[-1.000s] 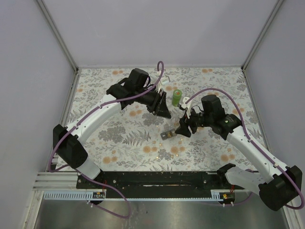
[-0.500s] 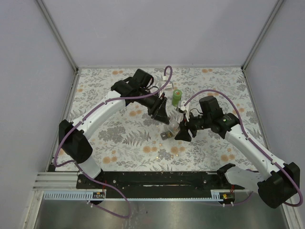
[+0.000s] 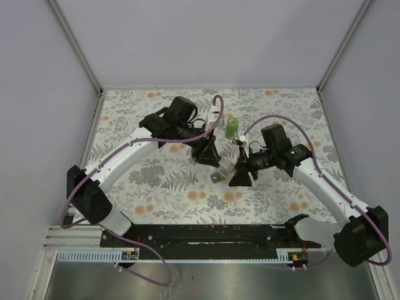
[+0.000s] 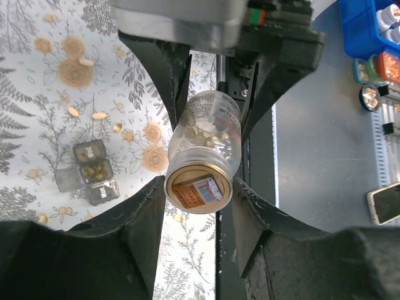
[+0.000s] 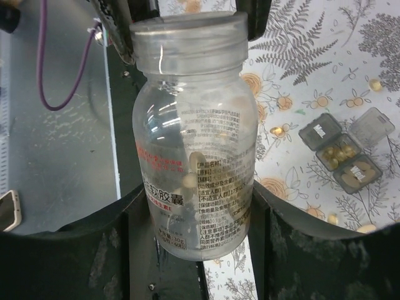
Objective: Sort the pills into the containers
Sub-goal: Screw the lid of the pill bottle onto the pill bottle.
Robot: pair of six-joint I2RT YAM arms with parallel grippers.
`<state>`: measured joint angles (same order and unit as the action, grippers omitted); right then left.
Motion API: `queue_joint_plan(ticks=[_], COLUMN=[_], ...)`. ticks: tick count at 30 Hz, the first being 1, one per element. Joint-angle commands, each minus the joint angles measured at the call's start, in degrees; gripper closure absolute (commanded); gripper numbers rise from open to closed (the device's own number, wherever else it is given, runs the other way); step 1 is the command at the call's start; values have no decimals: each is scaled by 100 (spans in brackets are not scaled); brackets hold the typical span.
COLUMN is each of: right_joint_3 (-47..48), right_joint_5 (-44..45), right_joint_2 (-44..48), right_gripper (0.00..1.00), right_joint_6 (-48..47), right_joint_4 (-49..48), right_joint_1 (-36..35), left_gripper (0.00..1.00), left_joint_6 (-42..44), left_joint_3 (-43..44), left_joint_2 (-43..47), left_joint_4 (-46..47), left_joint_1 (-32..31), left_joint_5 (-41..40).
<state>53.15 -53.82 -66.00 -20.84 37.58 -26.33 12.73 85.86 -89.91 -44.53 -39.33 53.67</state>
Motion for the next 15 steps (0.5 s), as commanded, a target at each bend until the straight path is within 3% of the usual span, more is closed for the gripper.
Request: queue_joint_plan(ticks=[1,15], right_joint_3=[354,530], right_joint_5=[-901,-2044], right_joint_2=[-18,-423], right_gripper=[100,100], right_joint_6=[282,528], right_joint_4=[-515,-462], right_joint_1=[198,356], left_gripper=[89,86], left_joint_6=[343,1925], left_joint_3=[-316,-816], left_joint_2=[456,1028], left_joint_4=[718,560], left_joint_1=[-171,-400], left_joint_5=[-103,433])
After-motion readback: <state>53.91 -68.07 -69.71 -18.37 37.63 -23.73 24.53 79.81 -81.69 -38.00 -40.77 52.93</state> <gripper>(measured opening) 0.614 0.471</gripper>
